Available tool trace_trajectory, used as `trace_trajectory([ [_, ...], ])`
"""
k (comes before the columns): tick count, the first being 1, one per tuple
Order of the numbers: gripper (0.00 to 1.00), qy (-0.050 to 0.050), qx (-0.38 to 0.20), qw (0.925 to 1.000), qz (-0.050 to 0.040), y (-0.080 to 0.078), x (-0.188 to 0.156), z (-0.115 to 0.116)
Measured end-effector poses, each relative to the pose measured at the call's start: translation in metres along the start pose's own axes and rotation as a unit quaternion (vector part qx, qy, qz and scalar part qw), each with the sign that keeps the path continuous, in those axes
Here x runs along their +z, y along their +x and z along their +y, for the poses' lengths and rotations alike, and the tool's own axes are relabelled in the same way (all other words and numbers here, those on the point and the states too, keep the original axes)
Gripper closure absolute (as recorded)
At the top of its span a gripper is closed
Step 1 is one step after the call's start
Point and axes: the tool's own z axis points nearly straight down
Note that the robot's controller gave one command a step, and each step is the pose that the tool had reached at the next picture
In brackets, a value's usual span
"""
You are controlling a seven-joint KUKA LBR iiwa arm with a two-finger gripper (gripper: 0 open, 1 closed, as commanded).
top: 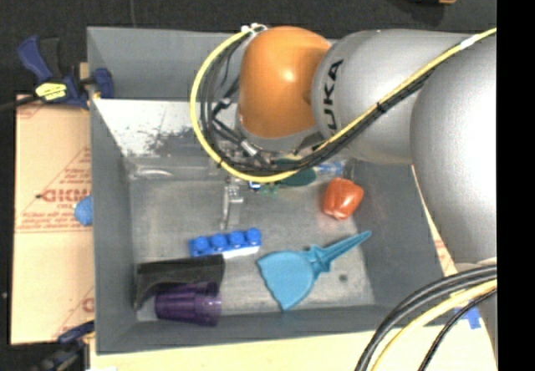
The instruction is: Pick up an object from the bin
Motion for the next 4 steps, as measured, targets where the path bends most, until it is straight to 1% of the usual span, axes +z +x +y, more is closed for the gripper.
trace_trajectory([
  [1,0.00,-0.001,0.003,1.0000,-0.0042,-0.002,-0.005,-0.001],
  [2,0.00,0.000,-0.031,0.9995,-0.0038,0.039,0.095,-0.025],
  [3,0.00,-0.003,-0.022,0.9997,-0.0115,0.045,0.065,-0.019],
  [4,0.00,-0.001,-0.028,0.9996,-0.0045,0.041,0.087,-0.025],
])
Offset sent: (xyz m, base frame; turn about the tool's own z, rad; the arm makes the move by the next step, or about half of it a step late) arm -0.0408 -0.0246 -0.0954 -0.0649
